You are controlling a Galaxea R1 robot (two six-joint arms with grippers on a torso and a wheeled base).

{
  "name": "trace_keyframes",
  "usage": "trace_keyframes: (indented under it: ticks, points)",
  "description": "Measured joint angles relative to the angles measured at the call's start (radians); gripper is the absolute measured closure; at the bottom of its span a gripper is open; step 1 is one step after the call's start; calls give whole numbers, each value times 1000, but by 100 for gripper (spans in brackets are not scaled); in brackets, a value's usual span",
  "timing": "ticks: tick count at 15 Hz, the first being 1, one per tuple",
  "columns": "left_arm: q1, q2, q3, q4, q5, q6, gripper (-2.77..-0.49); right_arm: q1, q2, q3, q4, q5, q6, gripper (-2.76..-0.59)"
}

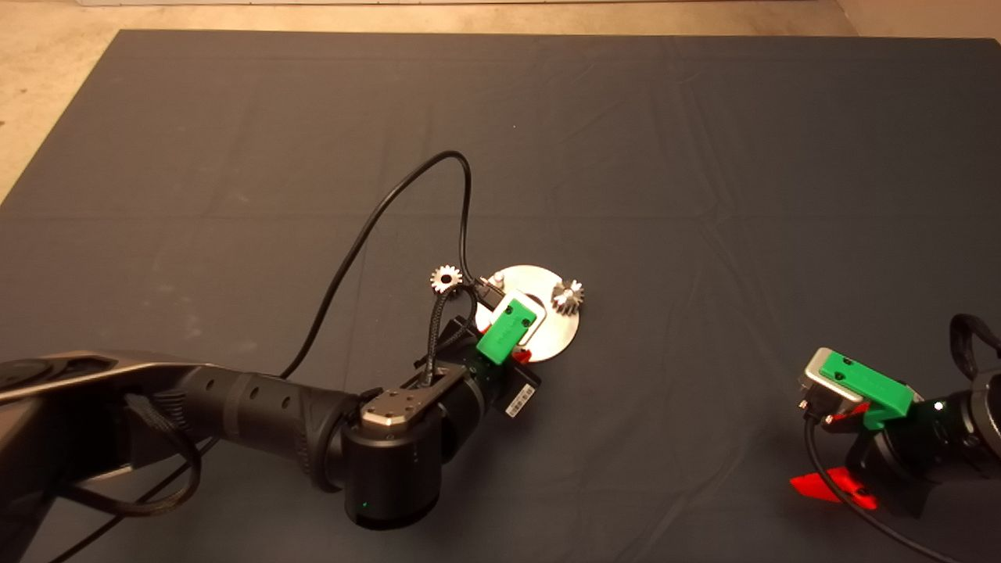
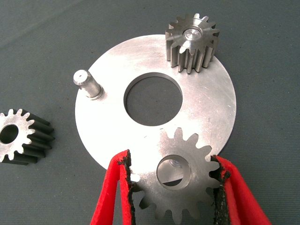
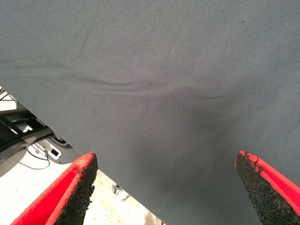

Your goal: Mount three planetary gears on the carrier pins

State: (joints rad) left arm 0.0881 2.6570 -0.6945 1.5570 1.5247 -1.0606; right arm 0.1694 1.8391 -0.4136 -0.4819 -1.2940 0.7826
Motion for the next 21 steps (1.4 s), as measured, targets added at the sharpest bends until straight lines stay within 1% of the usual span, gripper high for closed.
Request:
trace_keyframes:
  ticks: [4, 7, 9, 10, 15, 18, 21]
  points:
    - [0, 14, -6, 0, -3, 0, -69, 0, 0, 0, 0, 0, 0, -218]
    - [0, 13, -16, 0, -20, 0, -68, 0, 0, 0, 0, 0, 0, -218]
    - [0, 13, -24, 1, -21, 0, -67, 0, 0, 0, 0, 0, 0, -218]
    - [0, 13, -24, 1, -27, 0, -67, 0, 0, 0, 0, 0, 0, -218]
    - [3, 10, -26, 2, -36, 0, -67, 0, -11, 0, 0, 0, 0, -218]
    - [3, 11, -45, 3, -62, 0, -68, 0, -17, 0, 0, 0, -2, -218]
    - [7, 13, -72, 0, -94, 0, -66, 0, -19, 0, 0, 0, -11, -218]
